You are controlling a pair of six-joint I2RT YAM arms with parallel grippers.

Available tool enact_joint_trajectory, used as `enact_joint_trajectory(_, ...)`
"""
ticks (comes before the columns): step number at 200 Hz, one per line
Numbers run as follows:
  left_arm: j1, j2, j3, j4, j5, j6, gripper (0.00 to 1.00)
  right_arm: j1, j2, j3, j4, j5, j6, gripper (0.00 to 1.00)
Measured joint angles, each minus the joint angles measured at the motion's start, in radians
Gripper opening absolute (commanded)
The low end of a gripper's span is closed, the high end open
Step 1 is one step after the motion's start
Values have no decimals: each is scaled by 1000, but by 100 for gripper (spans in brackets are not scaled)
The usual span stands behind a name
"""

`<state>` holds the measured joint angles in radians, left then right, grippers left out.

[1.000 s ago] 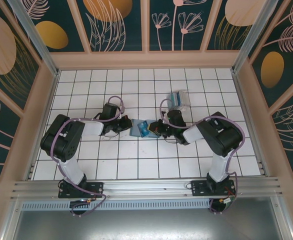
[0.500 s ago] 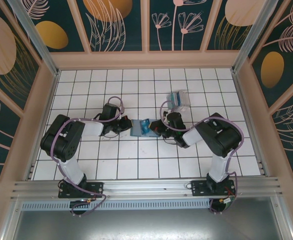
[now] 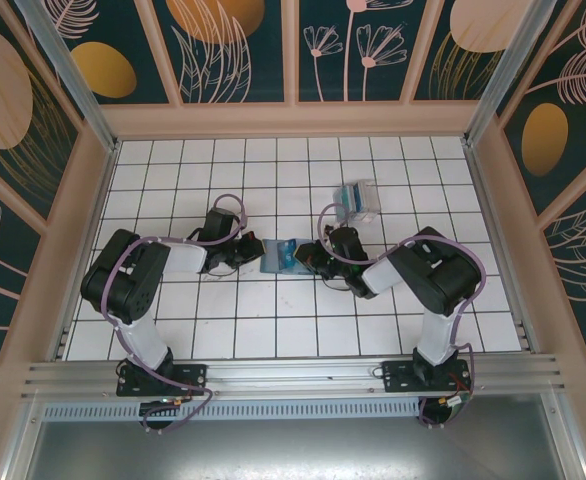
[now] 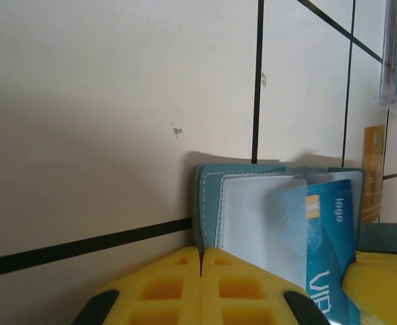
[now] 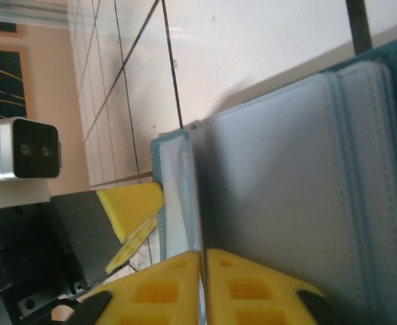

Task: Put the credit cards into the card holder
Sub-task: Insert the credit card into the card slot.

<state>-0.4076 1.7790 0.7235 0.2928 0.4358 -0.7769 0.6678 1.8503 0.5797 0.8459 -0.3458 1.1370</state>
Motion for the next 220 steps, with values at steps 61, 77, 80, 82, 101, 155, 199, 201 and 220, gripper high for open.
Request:
enact_joint_trajectory(61, 0, -23, -18, -5, -27, -11, 0, 2, -84, 48, -228, -14, -132, 18)
enact_joint_trajectory(77, 0, -23, -19, -4, -27, -14, 0, 2, -84, 71, -283, -15, -173, 6)
enact_joint_trajectory(80, 0, -23, -19, -3, -27, -14, 0, 2, -84, 73, -290, -18, -180, 5)
enact_joint_trajectory(82, 0, -23, -19, -3, -27, -14, 0, 2, -84, 77, -298, -18, -181, 4)
enact_joint_trajectory(101, 0, -23, -23, 6, -26, -19, 0, 2, -79, 100, -328, -34, -207, 0)
enact_joint_trajectory(155, 0, -23, -25, 11, -26, -21, 0, 1, -11, 179, -386, -103, -268, 0)
enact_joint_trajectory(199, 0, -23, -25, 11, -26, -21, 0, -6, 25, 234, -431, -177, -280, 0)
enact_joint_trajectory(201, 0, -23, -25, 11, -26, -21, 0, -6, 26, 235, -433, -178, -280, 0)
enact_joint_trajectory(220, 0, -23, -30, 18, -26, -22, 0, -6, 28, 245, -448, -182, -285, 0)
